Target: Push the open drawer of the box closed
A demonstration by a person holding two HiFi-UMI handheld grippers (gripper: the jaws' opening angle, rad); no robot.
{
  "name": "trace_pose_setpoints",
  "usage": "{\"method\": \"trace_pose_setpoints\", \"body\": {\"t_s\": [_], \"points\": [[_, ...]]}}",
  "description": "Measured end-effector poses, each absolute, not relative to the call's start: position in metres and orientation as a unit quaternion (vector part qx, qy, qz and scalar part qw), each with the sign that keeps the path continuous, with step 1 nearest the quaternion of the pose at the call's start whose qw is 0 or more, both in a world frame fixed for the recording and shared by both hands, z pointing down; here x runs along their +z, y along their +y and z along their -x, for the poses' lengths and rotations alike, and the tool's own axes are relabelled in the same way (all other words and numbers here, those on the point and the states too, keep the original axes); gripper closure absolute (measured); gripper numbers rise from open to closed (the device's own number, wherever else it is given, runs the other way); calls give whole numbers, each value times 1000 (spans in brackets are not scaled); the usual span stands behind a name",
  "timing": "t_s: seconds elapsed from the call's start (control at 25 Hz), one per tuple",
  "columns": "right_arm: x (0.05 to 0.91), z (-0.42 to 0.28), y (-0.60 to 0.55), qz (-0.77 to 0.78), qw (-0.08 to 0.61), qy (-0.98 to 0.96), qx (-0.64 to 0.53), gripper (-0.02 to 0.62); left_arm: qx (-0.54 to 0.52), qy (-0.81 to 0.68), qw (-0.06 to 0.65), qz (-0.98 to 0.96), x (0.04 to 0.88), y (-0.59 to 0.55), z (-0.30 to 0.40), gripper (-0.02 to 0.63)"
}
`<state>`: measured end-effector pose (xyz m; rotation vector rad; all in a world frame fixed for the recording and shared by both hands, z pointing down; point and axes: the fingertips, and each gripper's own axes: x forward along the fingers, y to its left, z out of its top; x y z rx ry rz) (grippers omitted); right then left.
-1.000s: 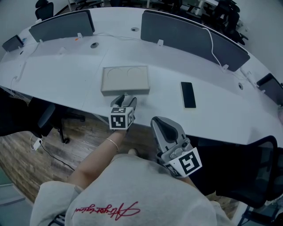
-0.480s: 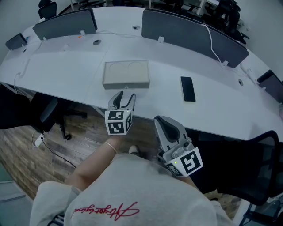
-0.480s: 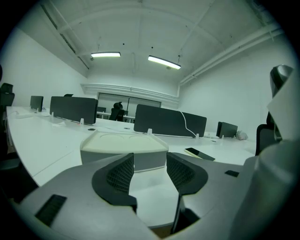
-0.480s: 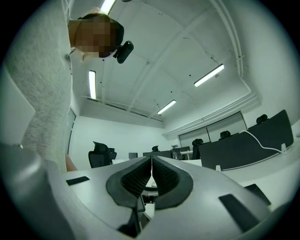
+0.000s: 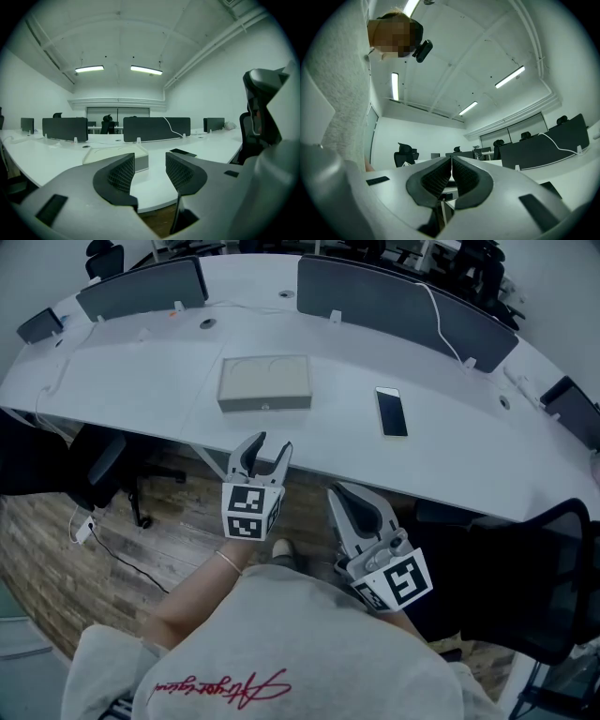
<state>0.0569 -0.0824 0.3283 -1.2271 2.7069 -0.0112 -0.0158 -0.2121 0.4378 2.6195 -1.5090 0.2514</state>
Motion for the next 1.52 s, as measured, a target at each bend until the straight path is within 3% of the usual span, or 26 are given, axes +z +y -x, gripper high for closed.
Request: {"method": "trace_pose_setpoints", "body": {"t_s": [0.2, 0.32, 0.56, 1.52], "points": [[328, -54, -53, 397, 80, 914, -1, 577, 61, -505, 46, -859, 423, -177, 17, 431], [329, -52, -35, 389, 74, 918, 3, 577, 52, -512, 35, -857, 413, -157, 18, 497], [331, -55, 6, 383, 72, 921, 4, 577, 26, -517, 26, -855, 397, -110, 16, 549], [321, -87, 143, 368, 71, 927, 20, 577, -33, -505, -12, -863, 351, 55, -16, 589]]}}
